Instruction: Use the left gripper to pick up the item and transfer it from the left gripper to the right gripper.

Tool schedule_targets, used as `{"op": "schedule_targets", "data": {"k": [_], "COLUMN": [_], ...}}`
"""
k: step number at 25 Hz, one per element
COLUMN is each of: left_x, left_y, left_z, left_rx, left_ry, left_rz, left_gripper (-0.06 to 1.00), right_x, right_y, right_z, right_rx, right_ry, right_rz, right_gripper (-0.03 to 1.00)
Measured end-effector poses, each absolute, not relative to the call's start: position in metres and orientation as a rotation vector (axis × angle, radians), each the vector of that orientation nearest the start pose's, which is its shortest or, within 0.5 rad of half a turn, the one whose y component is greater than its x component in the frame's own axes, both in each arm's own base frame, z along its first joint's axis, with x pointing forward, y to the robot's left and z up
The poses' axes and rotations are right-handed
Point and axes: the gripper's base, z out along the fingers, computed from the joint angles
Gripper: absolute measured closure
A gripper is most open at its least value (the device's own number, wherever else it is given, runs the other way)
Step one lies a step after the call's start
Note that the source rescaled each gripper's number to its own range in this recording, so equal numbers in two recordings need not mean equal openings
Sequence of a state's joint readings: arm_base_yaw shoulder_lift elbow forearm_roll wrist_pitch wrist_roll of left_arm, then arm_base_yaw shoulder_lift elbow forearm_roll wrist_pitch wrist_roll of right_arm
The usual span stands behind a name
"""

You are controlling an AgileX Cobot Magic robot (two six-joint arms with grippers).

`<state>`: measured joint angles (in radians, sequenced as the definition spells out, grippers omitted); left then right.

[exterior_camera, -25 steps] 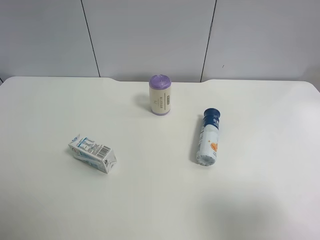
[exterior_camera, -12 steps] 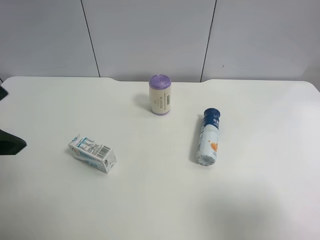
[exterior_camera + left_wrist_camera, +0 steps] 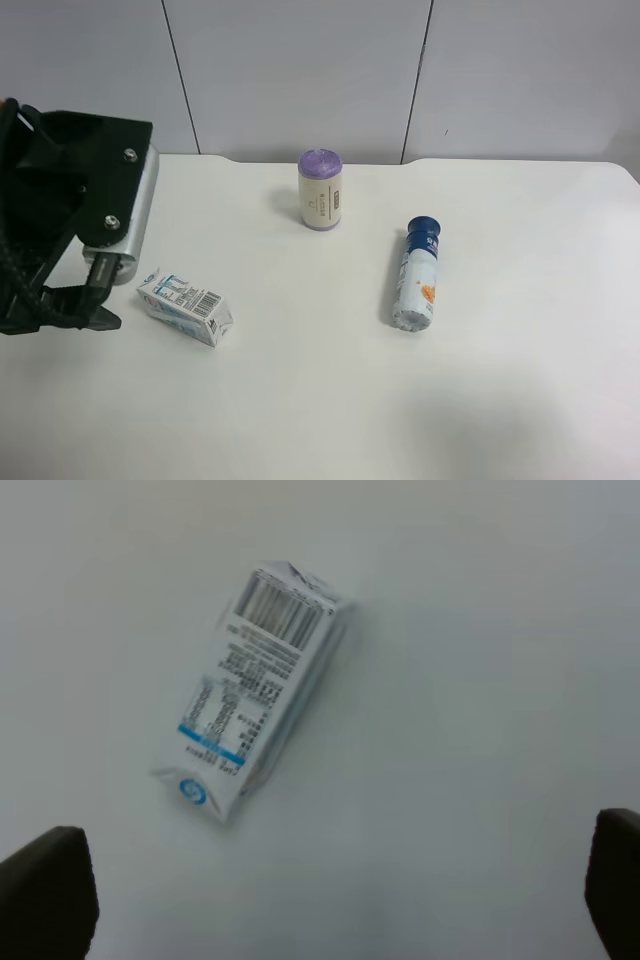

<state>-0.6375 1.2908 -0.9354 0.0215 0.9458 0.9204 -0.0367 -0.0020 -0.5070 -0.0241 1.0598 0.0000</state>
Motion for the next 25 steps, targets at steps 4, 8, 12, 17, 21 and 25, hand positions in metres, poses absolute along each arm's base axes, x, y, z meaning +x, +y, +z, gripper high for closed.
{"op": "schedule_targets", "data": {"k": [4, 8, 12, 17, 21, 25], "left_x": [0.205, 0.22, 0.24, 0.263, 0.269, 0.272], "left_y": [-0.147, -0.15, -0.146, -0.134, -0.135, -0.137], "left_z": [0.256, 0.242, 0.226, 0.206, 0.19, 0.176], "left_rx": [2.134, 2.202, 2.162, 2.148, 2.218, 2.311], "left_ry": [1.886, 1.819, 1.838, 1.874, 1.848, 1.813], "left_rz": [0.149, 0.249, 0.284, 0.313, 0.307, 0.288], "left_gripper": [-0.06, -0.06, -0.06, -0.06, -0.05, 0.05], "right_x": [-0.006, -0.006, -0.006, -0.006, -0.006, -0.006], "right_y": [-0.002, -0.002, -0.002, -0.002, -0.002, -0.002], "right_z": [0.279, 0.279, 0.279, 0.279, 0.279, 0.279], "right_rx": [0.039, 0.039, 0.039, 0.039, 0.039, 0.039], "right_ry": [2.034, 2.034, 2.034, 2.034, 2.034, 2.034], "right_rz": [-0.052, -0.052, -0.052, -0.052, -0.052, -0.052], "right_gripper": [0.04, 0.04, 0.04, 0.04, 0.04, 0.04]}}
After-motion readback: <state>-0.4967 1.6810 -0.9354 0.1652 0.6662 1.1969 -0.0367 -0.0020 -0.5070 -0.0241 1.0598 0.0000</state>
